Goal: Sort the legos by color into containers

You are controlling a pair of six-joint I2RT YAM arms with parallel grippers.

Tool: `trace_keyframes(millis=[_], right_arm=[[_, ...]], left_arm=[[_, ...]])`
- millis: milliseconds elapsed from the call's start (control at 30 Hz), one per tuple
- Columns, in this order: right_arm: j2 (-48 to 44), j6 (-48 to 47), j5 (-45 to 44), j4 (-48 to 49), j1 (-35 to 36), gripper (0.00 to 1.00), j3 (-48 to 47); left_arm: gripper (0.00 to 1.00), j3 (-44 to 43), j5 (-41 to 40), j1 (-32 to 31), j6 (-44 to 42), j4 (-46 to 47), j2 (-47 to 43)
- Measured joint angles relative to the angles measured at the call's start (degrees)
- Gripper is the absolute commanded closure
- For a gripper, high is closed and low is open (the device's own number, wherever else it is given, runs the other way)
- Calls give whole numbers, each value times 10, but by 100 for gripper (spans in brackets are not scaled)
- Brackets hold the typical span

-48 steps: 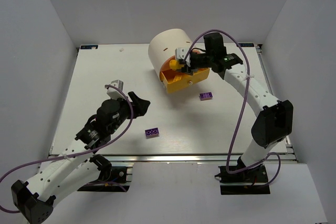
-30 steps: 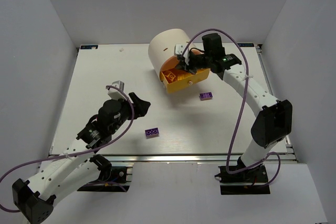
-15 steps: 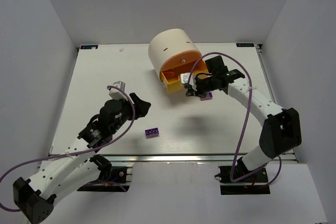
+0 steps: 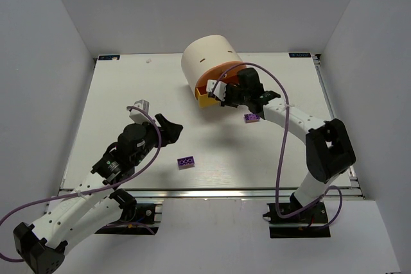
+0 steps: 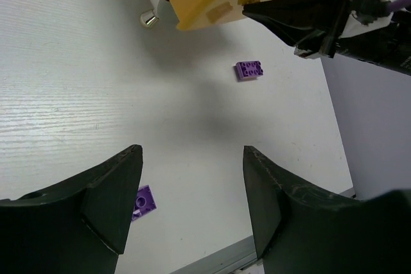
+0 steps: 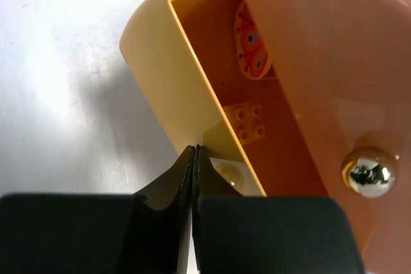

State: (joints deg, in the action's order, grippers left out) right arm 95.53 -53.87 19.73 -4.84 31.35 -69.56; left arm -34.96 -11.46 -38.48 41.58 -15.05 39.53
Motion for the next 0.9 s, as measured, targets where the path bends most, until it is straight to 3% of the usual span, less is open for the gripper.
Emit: trace_keyframes(millis=[433, 633, 667, 700, 800, 867, 900], right_arm=[[96, 73, -63, 64, 7, 100, -78], [91, 101, -50, 68, 2, 100, -79], [79, 105, -41, 70, 1, 96, -64], [55, 113, -29, 72, -2, 69, -37], [-36, 172, 0, 82, -10, 32, 63], [-90, 231, 10, 92, -17, 30, 121], [-107, 264, 13, 100, -19, 35, 141]], left_arm=[[26, 0, 0, 0, 4, 0, 2], [26, 0, 0, 0, 5, -5, 2], [26, 0, -1, 0, 5, -5, 2], [26, 0, -1, 0, 5, -6, 2], [26, 2, -1, 0, 7, -3, 2], [26, 9, 0, 0, 9, 1, 2], [26, 11, 0, 0, 10, 1, 3]])
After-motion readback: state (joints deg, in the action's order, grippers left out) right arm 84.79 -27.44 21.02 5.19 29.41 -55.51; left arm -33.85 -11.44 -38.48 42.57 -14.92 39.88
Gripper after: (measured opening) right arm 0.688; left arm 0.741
